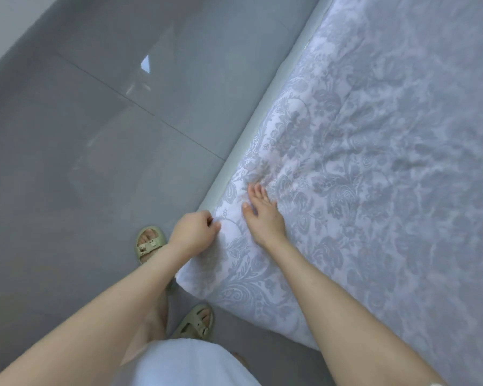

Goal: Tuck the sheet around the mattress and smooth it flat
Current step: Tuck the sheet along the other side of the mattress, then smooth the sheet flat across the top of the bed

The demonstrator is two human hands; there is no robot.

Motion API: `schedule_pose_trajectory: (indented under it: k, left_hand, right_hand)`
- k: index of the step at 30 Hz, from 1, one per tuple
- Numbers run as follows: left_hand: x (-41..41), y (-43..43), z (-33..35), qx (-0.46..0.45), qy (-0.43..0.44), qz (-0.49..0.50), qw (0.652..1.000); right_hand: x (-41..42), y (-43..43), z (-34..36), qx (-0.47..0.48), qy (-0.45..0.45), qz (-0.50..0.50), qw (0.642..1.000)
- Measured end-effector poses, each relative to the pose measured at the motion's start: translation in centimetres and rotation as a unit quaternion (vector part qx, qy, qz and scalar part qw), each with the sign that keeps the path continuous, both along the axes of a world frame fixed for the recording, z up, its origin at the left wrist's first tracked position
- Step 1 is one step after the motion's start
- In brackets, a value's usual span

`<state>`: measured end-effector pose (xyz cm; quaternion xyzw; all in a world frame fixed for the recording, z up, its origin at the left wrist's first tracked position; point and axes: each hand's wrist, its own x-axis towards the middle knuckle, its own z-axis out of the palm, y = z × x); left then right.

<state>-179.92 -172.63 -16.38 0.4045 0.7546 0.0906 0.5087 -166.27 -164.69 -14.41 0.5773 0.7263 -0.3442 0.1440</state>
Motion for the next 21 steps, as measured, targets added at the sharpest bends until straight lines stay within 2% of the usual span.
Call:
schedule_pose_trajectory:
  k: [3,7,10,15,21]
  left_hand:
    - [0.7,1.1,2.6,0.016,0.06,-0.02,0.998]
    - [2.7,4.1,10.3,0.07,0.074,-0.064,0.993]
    - [4.3,7.2,18.0,0.136,0.086,-0.101,0.982]
    - [5.4,11.8,29.1,0.246,0.089,-0.134,0.956]
    - [2.9,17.5,36.2,0.312,0.067,-0.188,0.929]
  right_hand:
    - [2.2,0.3,4.7,-0.031,0.062,-0.073,0.995]
    - [6.0,0.1,13.1,0.055,0.106,-0.163,0.979]
    - [9.1,0.9,19.7,0.098,0.1,-0.197,0.97]
    - [12.3,2.2,27.9,0.156,0.155,-0.305,0.927]
    - [11.2,4.0,33.1,0.18,0.164,-0.395,0.886]
